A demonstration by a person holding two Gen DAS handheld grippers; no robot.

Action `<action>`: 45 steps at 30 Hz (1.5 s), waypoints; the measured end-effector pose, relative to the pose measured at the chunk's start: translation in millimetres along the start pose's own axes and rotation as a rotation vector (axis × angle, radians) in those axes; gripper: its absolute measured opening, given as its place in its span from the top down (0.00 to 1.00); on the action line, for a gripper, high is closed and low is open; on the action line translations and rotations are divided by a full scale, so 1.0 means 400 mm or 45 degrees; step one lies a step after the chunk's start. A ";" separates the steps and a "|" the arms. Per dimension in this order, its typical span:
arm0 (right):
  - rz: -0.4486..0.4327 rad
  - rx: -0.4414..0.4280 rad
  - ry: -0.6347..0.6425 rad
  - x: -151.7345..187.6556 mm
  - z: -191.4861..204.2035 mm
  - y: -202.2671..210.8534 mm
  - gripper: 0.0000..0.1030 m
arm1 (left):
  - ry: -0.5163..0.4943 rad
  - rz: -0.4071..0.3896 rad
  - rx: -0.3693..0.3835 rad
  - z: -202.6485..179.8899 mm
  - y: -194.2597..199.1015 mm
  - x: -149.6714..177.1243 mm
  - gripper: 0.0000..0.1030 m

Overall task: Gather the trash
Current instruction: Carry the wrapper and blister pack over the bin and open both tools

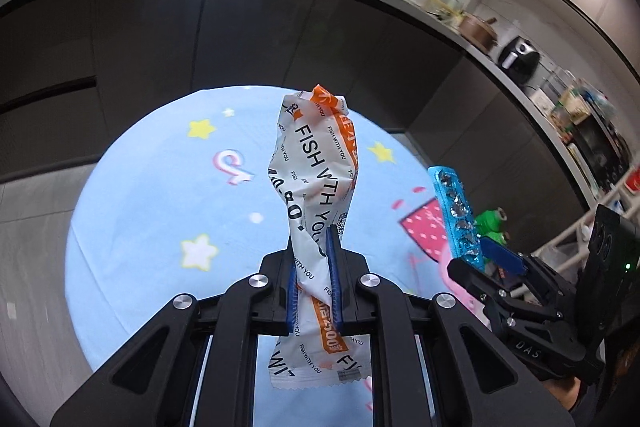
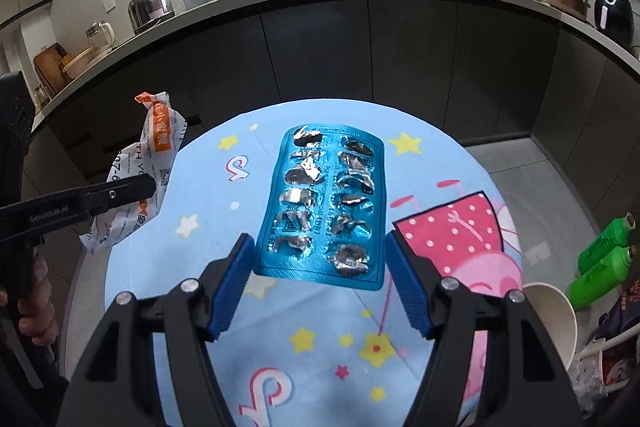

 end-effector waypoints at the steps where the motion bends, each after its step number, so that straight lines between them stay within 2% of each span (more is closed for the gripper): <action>1: -0.011 0.000 -0.016 0.011 -0.012 0.022 0.35 | -0.020 -0.005 0.007 -0.019 0.006 0.001 0.89; 9: -0.071 0.057 -0.106 0.104 -0.113 0.162 0.35 | -0.163 -0.004 0.111 -0.213 0.020 0.032 0.89; 16: -0.111 0.120 -0.227 0.179 -0.234 0.239 0.35 | -0.275 0.059 0.177 -0.370 -0.036 0.064 0.89; 25: -0.128 0.187 -0.386 0.272 -0.402 0.286 0.35 | -0.421 0.134 0.244 -0.552 -0.127 0.094 0.89; 34: -0.094 0.209 -0.527 0.359 -0.543 0.281 0.35 | -0.533 0.219 0.303 -0.723 -0.228 0.125 0.89; 45: 0.001 0.191 -0.642 0.436 -0.655 0.174 0.34 | -0.600 0.399 0.313 -0.816 -0.419 0.190 0.88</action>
Point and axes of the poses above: each gripper's, at about its wrist camera, not at the fingertips, and y roughly against the way its jaws point, z to its left, x to its underside, the point moved 8 cm from there along -y, roughly the way its jaws point, and after that the axes turned 5 degrees about z, right-handed, at the moved point
